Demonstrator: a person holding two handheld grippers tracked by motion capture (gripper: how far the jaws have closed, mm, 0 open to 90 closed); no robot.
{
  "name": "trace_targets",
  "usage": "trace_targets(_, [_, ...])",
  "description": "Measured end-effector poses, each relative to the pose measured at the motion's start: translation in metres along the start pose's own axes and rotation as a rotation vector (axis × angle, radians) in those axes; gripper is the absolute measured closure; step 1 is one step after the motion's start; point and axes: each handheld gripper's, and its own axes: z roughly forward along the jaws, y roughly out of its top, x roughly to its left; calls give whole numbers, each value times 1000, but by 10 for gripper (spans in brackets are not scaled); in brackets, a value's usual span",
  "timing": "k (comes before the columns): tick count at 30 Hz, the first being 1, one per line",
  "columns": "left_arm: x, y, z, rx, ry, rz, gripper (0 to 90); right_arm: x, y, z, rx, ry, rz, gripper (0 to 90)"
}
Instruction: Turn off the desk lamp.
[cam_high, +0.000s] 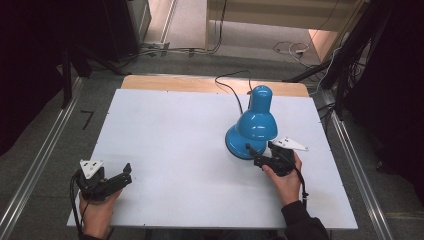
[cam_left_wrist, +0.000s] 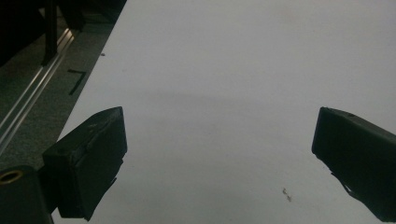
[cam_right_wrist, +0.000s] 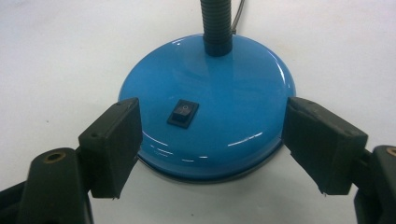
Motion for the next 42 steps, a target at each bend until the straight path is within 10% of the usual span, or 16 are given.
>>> trace_targets(42, [-1, 0, 0, 2, 0, 4, 39, -35, -19, -47, 9, -44, 10, 191])
